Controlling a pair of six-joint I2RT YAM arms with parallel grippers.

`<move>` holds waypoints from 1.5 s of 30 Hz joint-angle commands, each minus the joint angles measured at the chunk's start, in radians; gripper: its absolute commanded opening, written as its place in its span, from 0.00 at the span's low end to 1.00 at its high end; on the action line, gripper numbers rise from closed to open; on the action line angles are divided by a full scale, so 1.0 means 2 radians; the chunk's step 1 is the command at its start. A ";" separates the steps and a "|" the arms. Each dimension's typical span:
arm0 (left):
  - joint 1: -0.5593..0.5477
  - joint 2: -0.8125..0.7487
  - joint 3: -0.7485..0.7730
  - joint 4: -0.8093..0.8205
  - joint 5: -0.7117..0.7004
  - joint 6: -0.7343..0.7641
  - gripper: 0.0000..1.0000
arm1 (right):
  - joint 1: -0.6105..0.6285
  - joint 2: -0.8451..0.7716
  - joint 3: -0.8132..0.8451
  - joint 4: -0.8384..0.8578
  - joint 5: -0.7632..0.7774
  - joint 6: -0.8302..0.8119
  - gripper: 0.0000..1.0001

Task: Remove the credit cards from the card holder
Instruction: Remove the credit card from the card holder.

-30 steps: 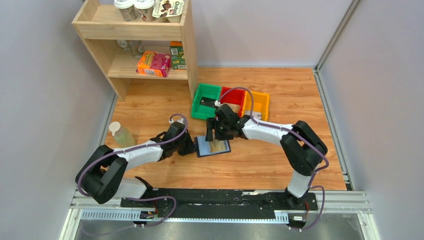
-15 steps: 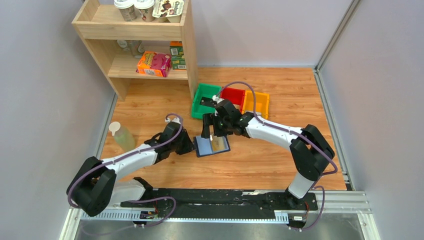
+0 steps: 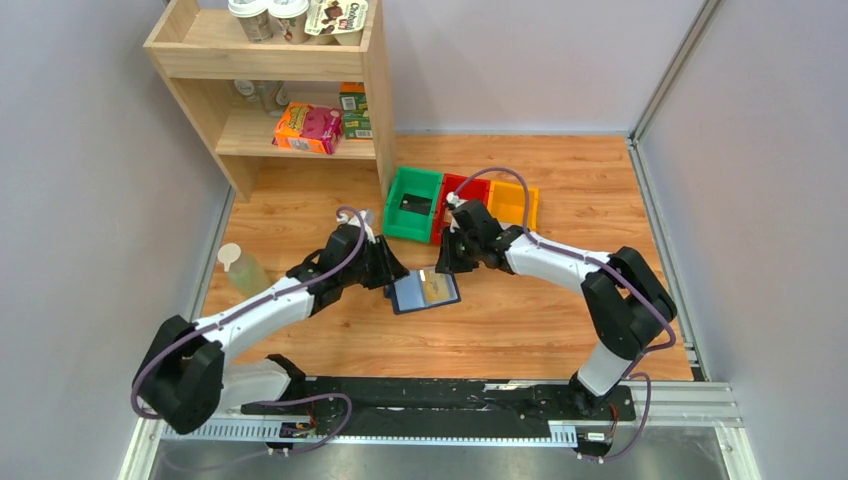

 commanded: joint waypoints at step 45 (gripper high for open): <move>-0.002 0.231 -0.034 0.304 0.108 -0.083 0.31 | -0.026 0.055 -0.075 0.111 -0.050 0.030 0.09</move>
